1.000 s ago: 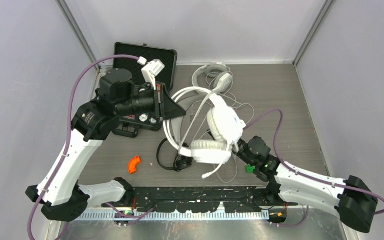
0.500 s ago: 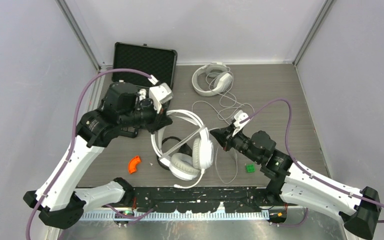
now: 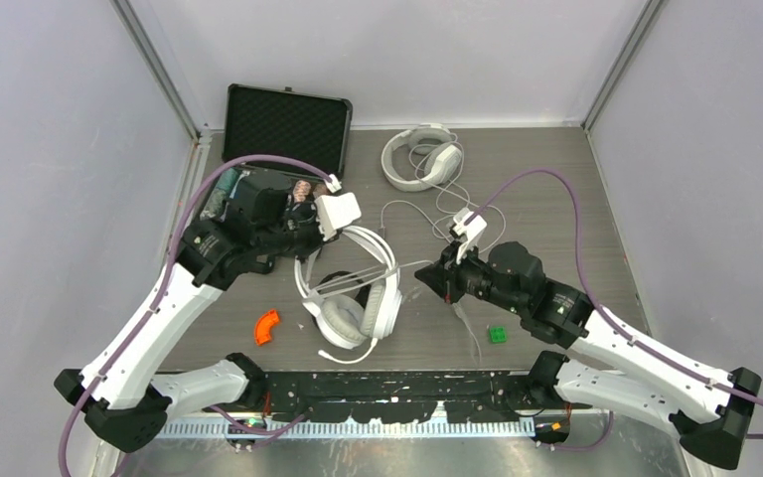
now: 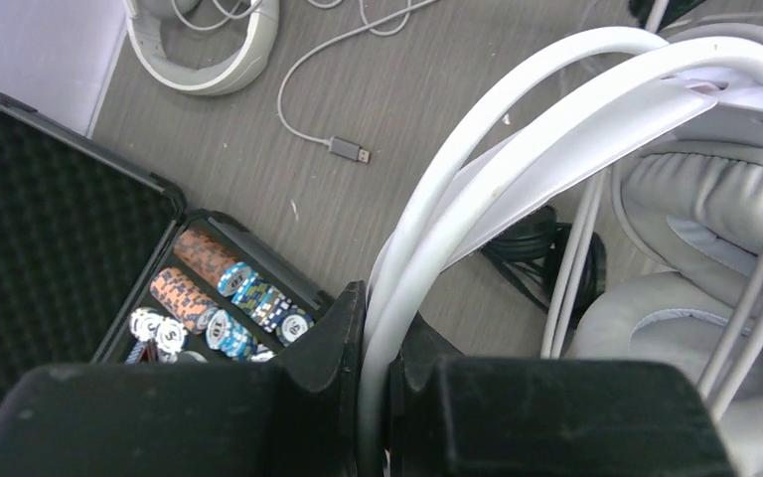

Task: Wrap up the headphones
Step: Wrap the headphones cable around the headphones.

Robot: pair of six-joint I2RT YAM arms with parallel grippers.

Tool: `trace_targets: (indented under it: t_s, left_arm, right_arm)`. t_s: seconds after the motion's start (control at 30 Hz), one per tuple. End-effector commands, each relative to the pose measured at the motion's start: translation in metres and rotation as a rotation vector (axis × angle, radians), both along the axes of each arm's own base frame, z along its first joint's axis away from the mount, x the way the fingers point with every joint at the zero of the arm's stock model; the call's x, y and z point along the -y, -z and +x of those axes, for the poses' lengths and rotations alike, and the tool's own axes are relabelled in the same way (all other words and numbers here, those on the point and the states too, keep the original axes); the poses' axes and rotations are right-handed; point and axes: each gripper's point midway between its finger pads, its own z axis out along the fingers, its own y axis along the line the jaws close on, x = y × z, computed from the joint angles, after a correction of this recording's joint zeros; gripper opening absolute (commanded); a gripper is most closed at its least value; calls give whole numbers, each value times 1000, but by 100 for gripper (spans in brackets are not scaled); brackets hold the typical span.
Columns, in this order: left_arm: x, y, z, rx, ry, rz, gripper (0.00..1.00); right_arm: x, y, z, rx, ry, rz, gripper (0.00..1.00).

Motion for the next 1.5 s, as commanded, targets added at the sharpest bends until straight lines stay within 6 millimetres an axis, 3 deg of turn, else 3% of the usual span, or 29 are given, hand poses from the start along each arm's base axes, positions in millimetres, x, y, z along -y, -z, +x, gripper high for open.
trace_targets:
  t_s: [0.0, 0.33, 0.67, 0.83, 1.07, 1.27, 1.47]
  left_arm:
    - [-7, -2, 14, 119, 9, 66, 0]
    - [-13, -2, 33, 202, -46, 129, 0]
    - [-14, -3, 38, 248, -55, 152, 0]
    - [-14, -12, 42, 277, -87, 143, 0]
    - [-19, -21, 49, 301, -158, 125, 0]
    - [-19, -25, 52, 294, -212, 96, 0]
    - [-34, -43, 64, 308, -397, 42, 0]
  right_arm:
    - [-10, -30, -8, -72, -32, 64, 0]
    - [-14, -49, -9, -120, -19, 116, 0]
    - [-30, -61, -13, -176, -67, 161, 0]
    - [-40, -71, -18, -192, -110, 230, 1]
    - [-57, -94, -36, -187, -251, 366, 13]
    - [-76, -89, -36, -247, -303, 401, 13]
    - [-90, -103, -38, -278, -356, 480, 14]
